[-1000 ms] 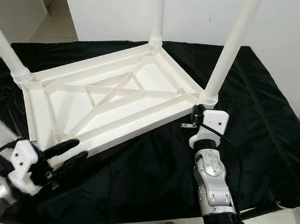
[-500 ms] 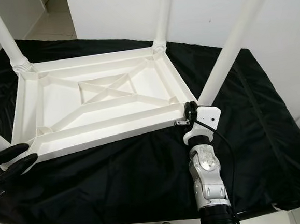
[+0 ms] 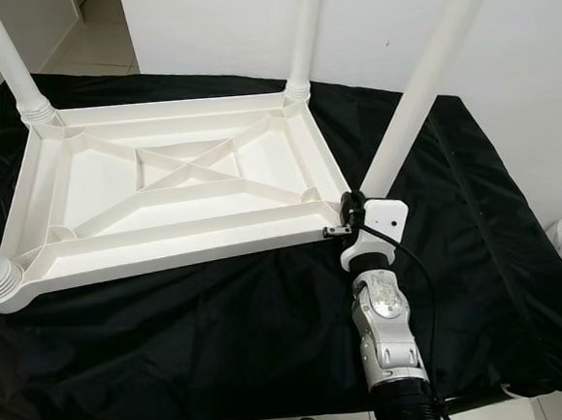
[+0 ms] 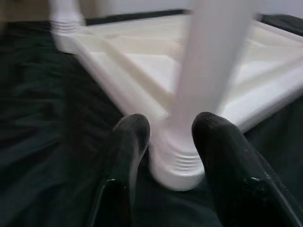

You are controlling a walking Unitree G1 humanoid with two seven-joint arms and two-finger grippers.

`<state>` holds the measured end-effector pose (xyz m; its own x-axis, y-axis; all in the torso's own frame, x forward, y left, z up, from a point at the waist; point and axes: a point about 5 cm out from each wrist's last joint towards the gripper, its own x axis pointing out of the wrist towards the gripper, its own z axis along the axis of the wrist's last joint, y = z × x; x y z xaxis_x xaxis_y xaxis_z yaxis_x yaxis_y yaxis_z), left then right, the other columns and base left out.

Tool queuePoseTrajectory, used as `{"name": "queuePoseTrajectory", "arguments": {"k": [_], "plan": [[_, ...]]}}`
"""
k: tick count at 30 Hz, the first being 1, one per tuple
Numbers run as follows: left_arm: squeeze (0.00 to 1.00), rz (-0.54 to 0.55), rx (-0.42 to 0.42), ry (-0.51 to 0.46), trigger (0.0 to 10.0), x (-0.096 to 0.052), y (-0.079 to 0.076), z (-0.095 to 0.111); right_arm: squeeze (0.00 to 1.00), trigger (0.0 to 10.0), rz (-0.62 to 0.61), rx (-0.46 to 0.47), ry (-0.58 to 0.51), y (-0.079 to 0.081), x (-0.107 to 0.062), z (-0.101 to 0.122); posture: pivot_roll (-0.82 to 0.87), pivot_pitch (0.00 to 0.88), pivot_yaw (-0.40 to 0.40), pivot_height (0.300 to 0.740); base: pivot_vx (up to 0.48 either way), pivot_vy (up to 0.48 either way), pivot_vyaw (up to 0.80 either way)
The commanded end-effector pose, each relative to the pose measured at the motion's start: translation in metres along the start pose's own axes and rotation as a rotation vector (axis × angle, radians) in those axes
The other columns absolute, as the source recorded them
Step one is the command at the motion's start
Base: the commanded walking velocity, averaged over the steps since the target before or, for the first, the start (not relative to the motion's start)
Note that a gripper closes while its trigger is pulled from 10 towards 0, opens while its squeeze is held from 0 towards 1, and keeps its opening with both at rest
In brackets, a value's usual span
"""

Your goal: Building children table

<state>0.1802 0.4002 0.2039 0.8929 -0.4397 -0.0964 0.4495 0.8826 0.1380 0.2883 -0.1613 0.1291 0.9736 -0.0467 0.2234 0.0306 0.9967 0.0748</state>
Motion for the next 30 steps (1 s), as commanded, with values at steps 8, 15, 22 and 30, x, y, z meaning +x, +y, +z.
{"name": "queuePoseTrajectory", "arguments": {"k": [8, 15, 22, 30], "plan": [[0.00, 0.247, 0.009, 0.013, 10.0, -0.010, 0.029, -0.008, 0.00, 10.0, -0.015, -0.002, -0.009, -0.005, 0.002, 0.000, 0.24, 0.061, -0.064, 0.740, 0.000, 0.000, 0.00], [0.00, 0.360, 0.098, -0.009, 10.0, 0.016, 0.038, -0.006, 0.00, 10.0, -0.033, -0.007, -0.022, -0.010, 0.004, 0.002, 0.23, 0.060, -0.063, 0.740, 0.000, 0.000, 0.00], [0.00, 0.241, 0.128, -0.142, 10.0, 0.119, 0.012, 0.005, 0.00, 10.0, -0.070, -0.036, -0.032, -0.026, 0.003, 0.005, 0.19, 0.056, -0.057, 0.740, 0.000, 0.000, 0.00], [0.00, 0.107, 0.148, -0.184, 10.0, 0.149, -0.008, 0.009, 0.00, 10.0, -0.116, -0.099, -0.042, -0.050, 0.003, 0.009, 0.16, 0.059, -0.032, 0.740, 0.000, 0.000, 0.00]]}}
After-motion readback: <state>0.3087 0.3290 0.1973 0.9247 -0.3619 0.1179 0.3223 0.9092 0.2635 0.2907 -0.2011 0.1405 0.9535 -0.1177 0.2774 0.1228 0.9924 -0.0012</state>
